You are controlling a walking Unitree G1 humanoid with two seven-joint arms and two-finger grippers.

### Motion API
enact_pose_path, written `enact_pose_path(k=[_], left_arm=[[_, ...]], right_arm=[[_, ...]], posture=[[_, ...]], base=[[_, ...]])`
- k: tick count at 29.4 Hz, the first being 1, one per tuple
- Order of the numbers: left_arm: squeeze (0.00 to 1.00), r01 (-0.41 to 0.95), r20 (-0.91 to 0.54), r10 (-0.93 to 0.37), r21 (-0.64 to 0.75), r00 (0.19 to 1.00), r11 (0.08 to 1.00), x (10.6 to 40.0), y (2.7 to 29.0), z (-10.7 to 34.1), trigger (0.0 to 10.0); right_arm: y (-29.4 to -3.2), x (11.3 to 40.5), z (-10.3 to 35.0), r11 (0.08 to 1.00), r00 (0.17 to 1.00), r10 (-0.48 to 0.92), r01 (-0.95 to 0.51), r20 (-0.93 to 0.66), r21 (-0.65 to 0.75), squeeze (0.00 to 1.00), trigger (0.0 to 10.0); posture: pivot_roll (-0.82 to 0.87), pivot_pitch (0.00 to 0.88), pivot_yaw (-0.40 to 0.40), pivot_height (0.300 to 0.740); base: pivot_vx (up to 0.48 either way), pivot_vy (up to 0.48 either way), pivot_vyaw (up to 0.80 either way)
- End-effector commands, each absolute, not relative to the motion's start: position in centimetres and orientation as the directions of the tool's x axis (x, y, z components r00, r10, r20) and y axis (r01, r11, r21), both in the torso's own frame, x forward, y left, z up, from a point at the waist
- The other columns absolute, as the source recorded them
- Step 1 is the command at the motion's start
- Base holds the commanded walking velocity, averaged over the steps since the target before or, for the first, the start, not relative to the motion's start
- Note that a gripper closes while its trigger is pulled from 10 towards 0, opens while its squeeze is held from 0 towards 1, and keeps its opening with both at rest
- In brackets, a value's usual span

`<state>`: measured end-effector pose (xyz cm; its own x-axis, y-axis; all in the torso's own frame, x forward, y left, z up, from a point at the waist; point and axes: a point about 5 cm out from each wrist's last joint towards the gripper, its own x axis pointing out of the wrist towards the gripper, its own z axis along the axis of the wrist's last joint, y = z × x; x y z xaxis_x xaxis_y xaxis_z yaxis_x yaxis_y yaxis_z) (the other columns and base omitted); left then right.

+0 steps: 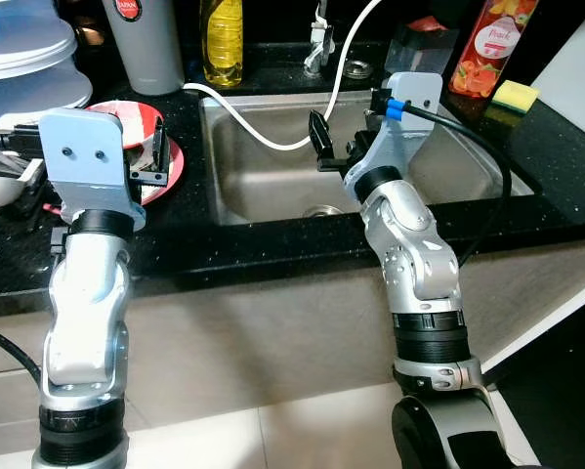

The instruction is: Kitchen organization

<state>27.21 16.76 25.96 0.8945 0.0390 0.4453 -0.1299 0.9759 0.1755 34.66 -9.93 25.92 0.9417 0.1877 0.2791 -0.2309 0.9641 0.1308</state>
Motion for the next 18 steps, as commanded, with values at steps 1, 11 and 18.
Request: enact_pose_path(k=[1, 11, 18], left_arm=[[0.0, -0.126, 0.434, 0.038, 0.176, 0.9, 0.976, 27.38, 16.62, 25.46, 10.0], [0.0, -0.097, 0.438, 0.01, 0.175, 0.899, 0.98, 27.89, 15.83, 25.39, 10.0], [0.0, -0.095, 0.438, 0.008, 0.179, 0.899, 0.979, 27.82, 15.78, 25.29, 10.0]], right_arm=[[-9.87, 34.79, 25.23, 0.964, 0.946, 0.187, -0.228, 0.265, 0.134, 0.0, 10.0], [-10.2, 34.88, 25.03, 0.968, 0.948, 0.174, -0.214, 0.265, 0.132, 0.0, 10.0], [-10.26, 34.89, 24.77, 0.968, 0.951, 0.171, -0.211, 0.258, 0.135, 0.0, 10.0]], posture=[[0.11, 0.0, -0.042, 0.74], [0.1, 0.0, -0.034, 0.74], [0.1, 0.0, -0.037, 0.74]], base=[[0.48, 0.0, 0.0], [0.48, 0.0, 0.0], [0.48, 0.0, 0.0]])
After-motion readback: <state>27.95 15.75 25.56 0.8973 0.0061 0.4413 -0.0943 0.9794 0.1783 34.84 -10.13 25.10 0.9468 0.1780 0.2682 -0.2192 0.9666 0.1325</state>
